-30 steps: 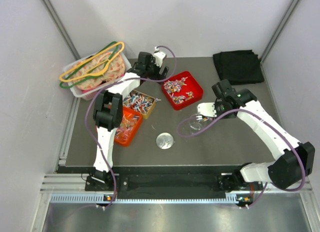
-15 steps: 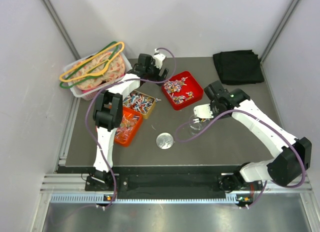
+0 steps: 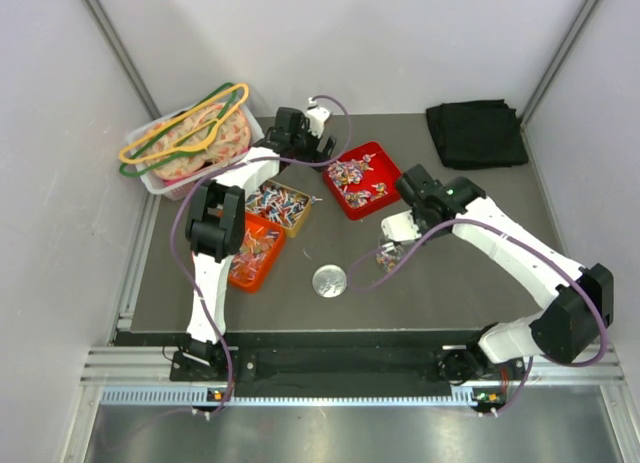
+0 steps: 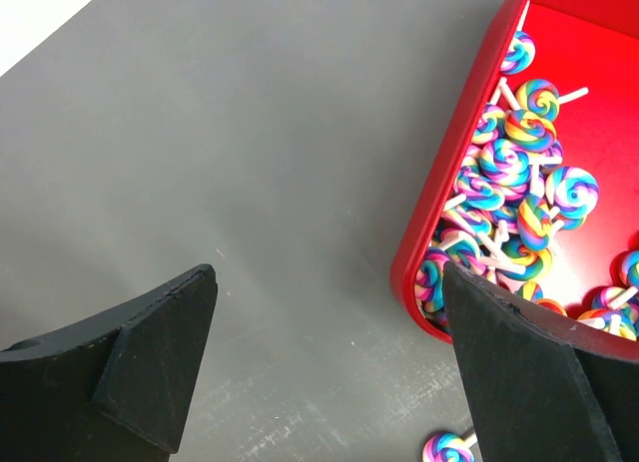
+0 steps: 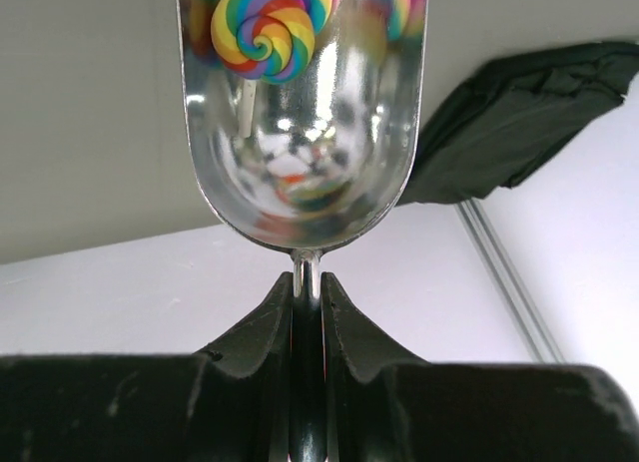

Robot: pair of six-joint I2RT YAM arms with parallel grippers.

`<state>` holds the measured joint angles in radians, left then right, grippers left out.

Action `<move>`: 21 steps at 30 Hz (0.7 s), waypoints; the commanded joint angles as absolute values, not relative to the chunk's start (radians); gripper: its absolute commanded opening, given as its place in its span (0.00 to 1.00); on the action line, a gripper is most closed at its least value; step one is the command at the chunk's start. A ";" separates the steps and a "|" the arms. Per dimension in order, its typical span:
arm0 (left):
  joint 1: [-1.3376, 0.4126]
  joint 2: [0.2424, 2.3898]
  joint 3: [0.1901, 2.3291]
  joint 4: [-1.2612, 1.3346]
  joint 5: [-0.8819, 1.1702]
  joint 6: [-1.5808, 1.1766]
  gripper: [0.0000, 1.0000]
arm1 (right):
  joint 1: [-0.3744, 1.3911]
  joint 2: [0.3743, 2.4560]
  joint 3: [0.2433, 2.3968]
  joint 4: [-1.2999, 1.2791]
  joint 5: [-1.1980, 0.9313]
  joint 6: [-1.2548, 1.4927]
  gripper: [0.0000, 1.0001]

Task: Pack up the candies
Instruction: Place the fake candies in the packing bottle, then scoop the fake candies from the storage box.

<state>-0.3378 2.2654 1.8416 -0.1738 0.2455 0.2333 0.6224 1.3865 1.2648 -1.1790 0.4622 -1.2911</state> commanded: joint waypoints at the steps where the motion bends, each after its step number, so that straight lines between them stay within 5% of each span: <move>1: -0.327 2.195 1.838 -0.117 0.262 0.222 0.99 | 0.647 1.387 1.319 -1.177 0.540 -1.325 0.00; 14: -0.327 2.198 1.832 -0.106 0.268 0.210 0.99 | 0.698 1.404 1.356 -1.193 0.614 -1.356 0.00; 21: -0.324 2.214 1.856 -0.109 0.272 0.215 0.99 | 0.663 1.408 1.485 -1.252 0.479 -1.289 0.00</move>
